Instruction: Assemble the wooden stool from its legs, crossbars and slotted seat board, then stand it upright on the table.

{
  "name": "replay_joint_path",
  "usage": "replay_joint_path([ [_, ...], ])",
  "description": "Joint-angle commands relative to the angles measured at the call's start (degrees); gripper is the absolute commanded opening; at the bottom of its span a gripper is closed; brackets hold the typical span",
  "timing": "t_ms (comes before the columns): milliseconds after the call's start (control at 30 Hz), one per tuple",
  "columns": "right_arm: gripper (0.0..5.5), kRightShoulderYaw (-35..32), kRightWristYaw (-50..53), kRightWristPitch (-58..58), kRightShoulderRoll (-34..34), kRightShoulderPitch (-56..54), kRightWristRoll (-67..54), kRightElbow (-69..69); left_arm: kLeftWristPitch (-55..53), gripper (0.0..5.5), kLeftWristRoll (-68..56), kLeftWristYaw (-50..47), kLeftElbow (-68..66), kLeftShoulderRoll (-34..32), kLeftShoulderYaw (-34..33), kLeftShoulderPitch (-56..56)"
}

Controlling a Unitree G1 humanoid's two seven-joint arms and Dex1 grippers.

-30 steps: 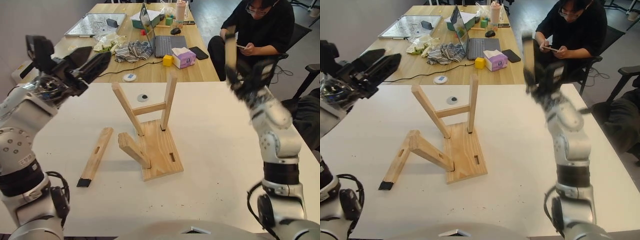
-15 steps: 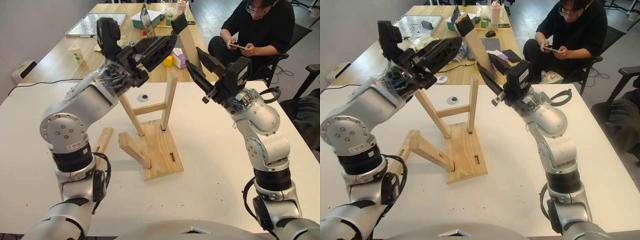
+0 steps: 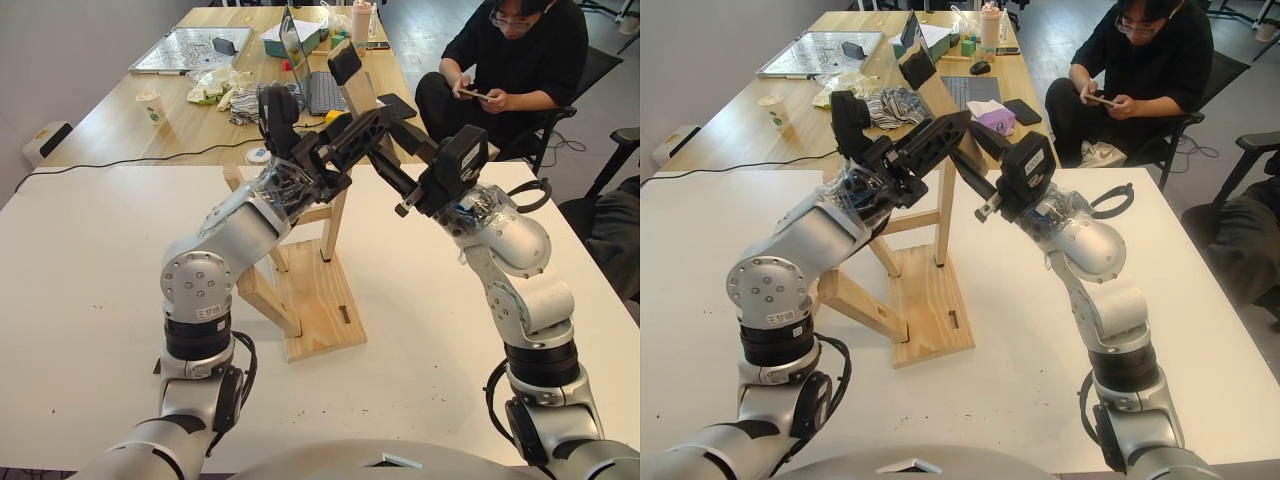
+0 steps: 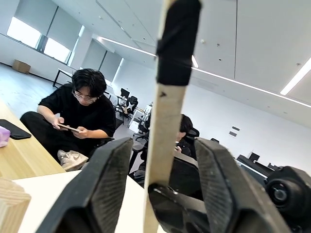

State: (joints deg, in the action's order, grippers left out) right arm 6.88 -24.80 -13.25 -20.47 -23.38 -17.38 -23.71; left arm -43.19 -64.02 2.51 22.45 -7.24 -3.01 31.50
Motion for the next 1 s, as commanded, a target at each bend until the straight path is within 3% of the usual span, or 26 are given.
replay_joint_path([
  [33,1.32,0.5,-0.1,-1.1,0.7,0.7,0.9,-0.3,3.0,1.7,3.6,2.9,-0.3,0.5,0.6,-1.4],
  [133,1.32,0.9,-0.5,-1.4,0.4,1.5,1.2,-0.5,5.0,1.26,6.5,5.7,-0.3,1.6,2.5,-2.8],
  [333,1.31,1.8,-1.5,-1.4,-0.2,2.6,1.9,-0.4,3.0,0.38,4.2,4.0,0.6,0.1,-0.8,1.3],
  [500,1.31,1.9,-1.8,-1.4,0.0,2.8,2.0,-0.6,2.7,0.37,5.5,3.9,1.0,0.3,-0.1,0.8],
  [633,2.14,1.1,-3.2,-2.9,0.2,2.6,-0.9,-0.9,4.9,0.37,11.2,5.8,1.8,-1.0,1.9,-1.6],
  [700,2.18,-1.6,-7.2,-5.9,-1.3,1.6,-7.3,-1.0,6.4,0.37,14.6,6.5,1.9,-2.5,1.2,-3.2],
  [800,2.18,-8.0,-14.1,-9.7,-5.4,-1.9,-16.5,1.2,8.7,0.37,17.2,7.1,3.7,-5.6,-3.3,-7.2],
  [900,2.18,-12.1,-15.9,-10.1,-7.7,-3.8,-18.0,5.3,11.5,0.37,18.2,9.1,7.0,-9.8,-9.8,-13.6],
  [933,2.18,-12.7,-16.0,-9.6,-7.9,-4.3,-17.4,6.7,11.8,0.37,17.4,9.4,7.5,-11.0,-12.8,-15.8],
  [1000,2.18,-15.1,-13.8,-8.6,-7.6,-4.2,-16.8,8.7,7.8,0.37,13.1,8.5,5.4,-19.4,-23.7,-15.5],
])
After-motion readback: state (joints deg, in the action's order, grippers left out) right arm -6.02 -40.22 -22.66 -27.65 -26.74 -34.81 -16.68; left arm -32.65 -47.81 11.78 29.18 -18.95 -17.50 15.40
